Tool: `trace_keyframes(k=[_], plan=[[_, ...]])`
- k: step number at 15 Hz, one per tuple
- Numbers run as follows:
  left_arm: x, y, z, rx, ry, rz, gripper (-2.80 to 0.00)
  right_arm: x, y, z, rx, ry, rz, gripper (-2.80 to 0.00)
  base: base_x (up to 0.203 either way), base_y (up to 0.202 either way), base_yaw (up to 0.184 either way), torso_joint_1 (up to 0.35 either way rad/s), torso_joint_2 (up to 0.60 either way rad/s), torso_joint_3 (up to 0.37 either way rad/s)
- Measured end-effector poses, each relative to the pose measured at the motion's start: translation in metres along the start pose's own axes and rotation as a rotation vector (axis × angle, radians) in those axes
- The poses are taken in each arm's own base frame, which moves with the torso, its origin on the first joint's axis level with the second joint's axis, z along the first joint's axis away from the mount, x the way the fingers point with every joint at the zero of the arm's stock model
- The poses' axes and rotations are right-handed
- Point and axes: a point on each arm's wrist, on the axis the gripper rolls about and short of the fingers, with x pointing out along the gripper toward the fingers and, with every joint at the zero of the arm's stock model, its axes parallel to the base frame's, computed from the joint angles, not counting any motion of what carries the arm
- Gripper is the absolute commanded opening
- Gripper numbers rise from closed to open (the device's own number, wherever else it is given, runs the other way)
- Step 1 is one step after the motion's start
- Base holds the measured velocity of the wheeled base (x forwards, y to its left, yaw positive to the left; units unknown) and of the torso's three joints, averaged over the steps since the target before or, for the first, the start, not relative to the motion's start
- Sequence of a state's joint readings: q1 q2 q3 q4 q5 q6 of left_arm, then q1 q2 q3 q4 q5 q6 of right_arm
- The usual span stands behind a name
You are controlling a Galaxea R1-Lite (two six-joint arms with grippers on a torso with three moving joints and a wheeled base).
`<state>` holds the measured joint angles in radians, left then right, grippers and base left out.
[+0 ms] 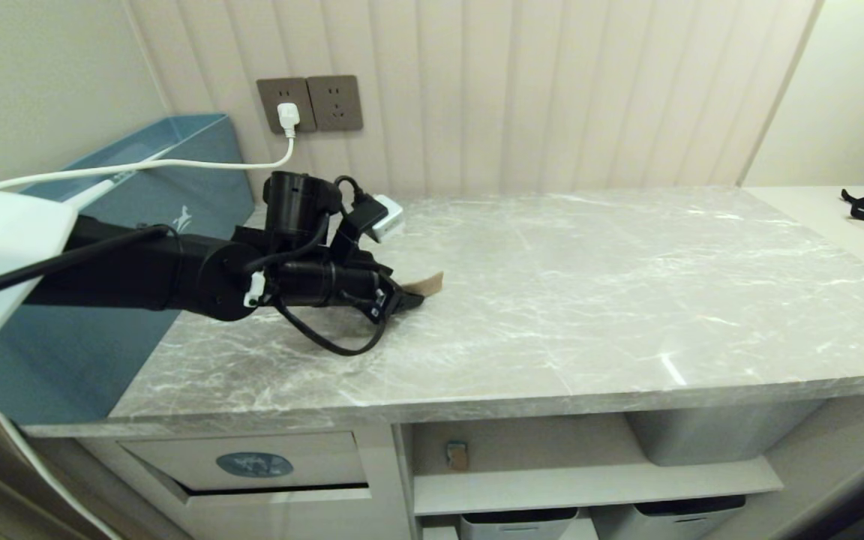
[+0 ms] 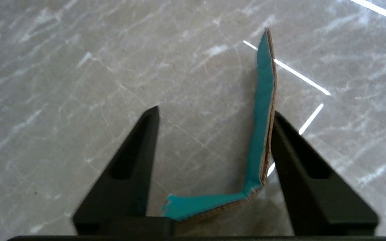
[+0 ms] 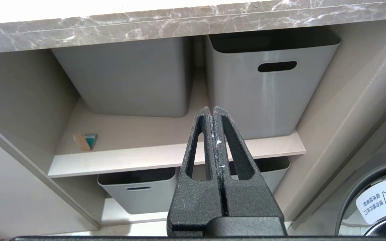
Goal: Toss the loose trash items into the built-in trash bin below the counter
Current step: Pick up the garbage
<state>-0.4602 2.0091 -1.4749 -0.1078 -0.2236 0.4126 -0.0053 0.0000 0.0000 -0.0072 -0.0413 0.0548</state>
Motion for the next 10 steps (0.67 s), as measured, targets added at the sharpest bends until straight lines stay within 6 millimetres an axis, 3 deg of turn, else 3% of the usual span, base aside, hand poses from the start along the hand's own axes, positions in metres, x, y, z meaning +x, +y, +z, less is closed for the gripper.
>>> trace_keyframes(k=[6,10], plan=[[0.002,0.001,-0.001,-0.007,-0.009,0.004,-2.8,0.0,0.0,0.0,0.0,0.0,0.0,-2.8,0.0,0.0,0.0,0.0,0.0,0.0],[-0.013,0.004,0.012,-0.084,-0.05,0.021,-2.8,0.0,0.0,0.0,0.001,0.0,0.0,-2.8,0.0,0.0,0.0,0.0,0.0,0.0]])
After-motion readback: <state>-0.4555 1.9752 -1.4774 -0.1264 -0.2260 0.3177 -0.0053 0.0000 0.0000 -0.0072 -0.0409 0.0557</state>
